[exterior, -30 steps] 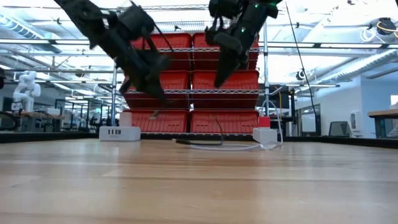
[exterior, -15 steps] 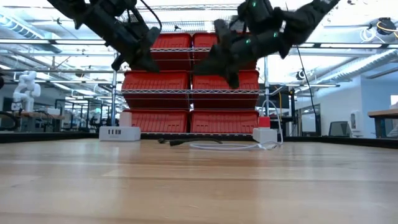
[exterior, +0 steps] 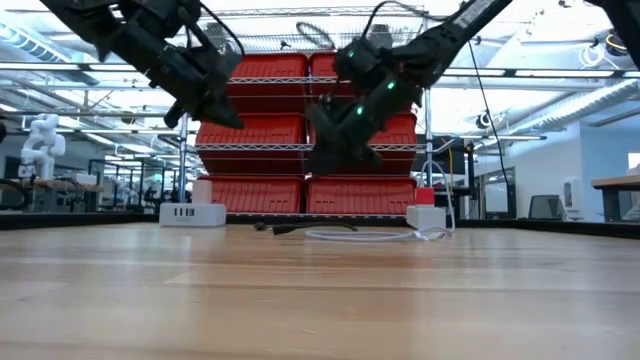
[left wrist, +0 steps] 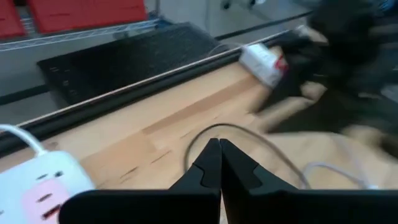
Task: Insert USB
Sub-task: Insert the black charger cable into the orange charger adapter
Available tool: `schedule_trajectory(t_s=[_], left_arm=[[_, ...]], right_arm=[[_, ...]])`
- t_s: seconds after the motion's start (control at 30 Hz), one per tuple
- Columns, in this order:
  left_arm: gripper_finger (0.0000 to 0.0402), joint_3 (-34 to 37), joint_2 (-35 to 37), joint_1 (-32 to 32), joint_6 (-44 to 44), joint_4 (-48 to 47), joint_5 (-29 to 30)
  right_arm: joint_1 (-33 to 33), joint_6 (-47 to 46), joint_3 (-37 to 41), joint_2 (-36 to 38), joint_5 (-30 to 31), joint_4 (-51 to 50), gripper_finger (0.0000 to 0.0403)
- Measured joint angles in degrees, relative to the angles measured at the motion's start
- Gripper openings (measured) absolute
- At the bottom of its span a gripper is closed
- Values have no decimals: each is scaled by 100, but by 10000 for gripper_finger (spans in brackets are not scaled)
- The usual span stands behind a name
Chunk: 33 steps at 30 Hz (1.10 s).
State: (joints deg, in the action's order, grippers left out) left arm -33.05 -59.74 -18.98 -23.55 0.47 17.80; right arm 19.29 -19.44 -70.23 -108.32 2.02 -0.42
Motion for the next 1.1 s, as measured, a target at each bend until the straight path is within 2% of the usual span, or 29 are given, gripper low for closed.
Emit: schedule_trajectory(t_s=[0.1, 0.23, 0.4, 0.73, 0.83, 0.97, 1.0, 1.1], left_arm=[[0, 184, 189, 0, -4, 96, -171], [0, 334, 378, 0, -4, 65, -541], [0, 522, 521, 0, -4, 89, -799], [0, 542, 531, 0, 32, 124, -1043], [0, 541, 531, 0, 37, 127, -1086], [0, 541, 531, -3, 39, 127, -1270], [0, 541, 531, -9, 57, 125, -1335], [0, 541, 531, -22, 212, 143, -1440]], right_arm=[[218, 1035, -238, -259, 76, -189, 148], [453, 1795, -386, -545, -483, -472, 148], [708, 1762, -414, -708, -482, -934, 148], [744, 1557, -440, -1136, -410, -875, 145], [726, 1608, -440, -1136, -334, -836, 117], [723, 1873, -432, -1060, -365, -930, 27], [696, 1995, -427, -1014, -363, -980, 15], [578, 2436, -427, -747, -381, -1012, 11]])
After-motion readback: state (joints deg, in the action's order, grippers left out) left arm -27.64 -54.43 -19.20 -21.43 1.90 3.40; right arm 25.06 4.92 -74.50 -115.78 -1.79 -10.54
